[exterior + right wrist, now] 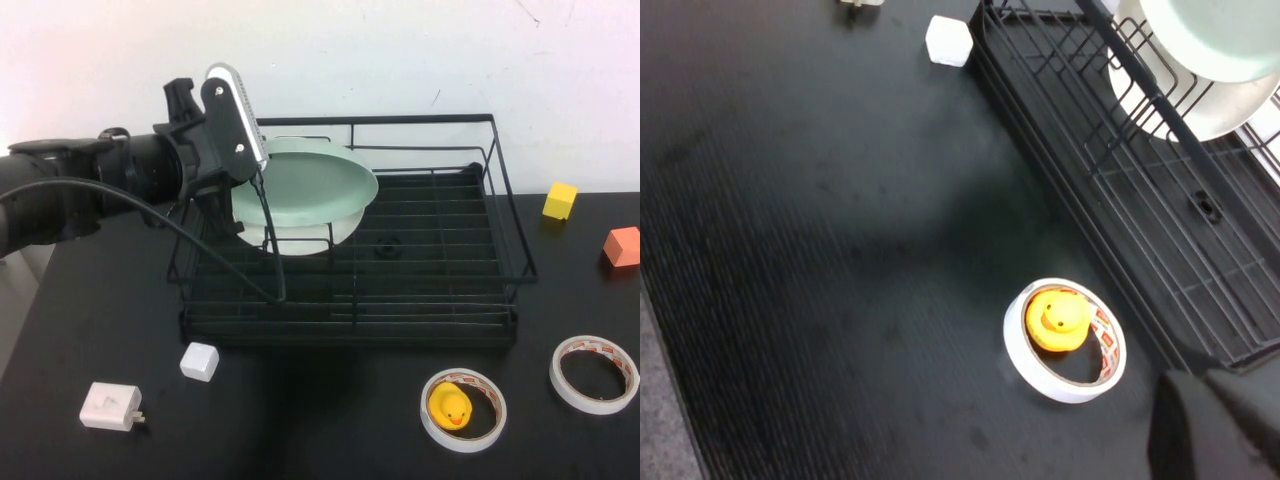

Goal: Place plate on rack
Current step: Place the plate on the rack

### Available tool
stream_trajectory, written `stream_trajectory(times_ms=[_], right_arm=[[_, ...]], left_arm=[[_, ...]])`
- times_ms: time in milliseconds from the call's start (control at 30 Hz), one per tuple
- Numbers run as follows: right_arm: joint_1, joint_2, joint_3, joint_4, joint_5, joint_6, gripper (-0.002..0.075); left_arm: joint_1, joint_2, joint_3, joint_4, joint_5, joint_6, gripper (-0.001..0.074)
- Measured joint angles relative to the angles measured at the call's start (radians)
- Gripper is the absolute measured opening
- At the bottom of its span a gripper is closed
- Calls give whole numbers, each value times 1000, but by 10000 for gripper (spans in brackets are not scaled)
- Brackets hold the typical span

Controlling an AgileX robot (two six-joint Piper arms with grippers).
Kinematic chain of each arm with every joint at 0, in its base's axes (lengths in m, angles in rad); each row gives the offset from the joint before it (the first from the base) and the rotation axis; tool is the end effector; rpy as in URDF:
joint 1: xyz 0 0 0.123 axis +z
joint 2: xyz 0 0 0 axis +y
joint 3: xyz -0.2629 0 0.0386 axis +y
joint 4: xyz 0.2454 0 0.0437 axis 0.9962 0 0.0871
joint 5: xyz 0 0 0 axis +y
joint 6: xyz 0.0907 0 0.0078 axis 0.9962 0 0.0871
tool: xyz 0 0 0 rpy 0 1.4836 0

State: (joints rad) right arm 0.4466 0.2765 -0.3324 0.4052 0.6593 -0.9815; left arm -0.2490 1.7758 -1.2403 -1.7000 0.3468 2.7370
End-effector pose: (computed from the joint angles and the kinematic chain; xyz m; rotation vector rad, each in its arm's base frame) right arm 0.0614 0.0538 0.2487 -1.1901 1.6488 0.1188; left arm 0.3835 -0.1293 0.2514 1.3352 1.4238 0.1764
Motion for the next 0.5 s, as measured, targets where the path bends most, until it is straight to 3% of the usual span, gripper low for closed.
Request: stream_trajectory(times_ms=[500], right_arm=[[0,0,0,-2,0,0,0]], left_arm=[[0,70,-57,-5,-5,29,84]])
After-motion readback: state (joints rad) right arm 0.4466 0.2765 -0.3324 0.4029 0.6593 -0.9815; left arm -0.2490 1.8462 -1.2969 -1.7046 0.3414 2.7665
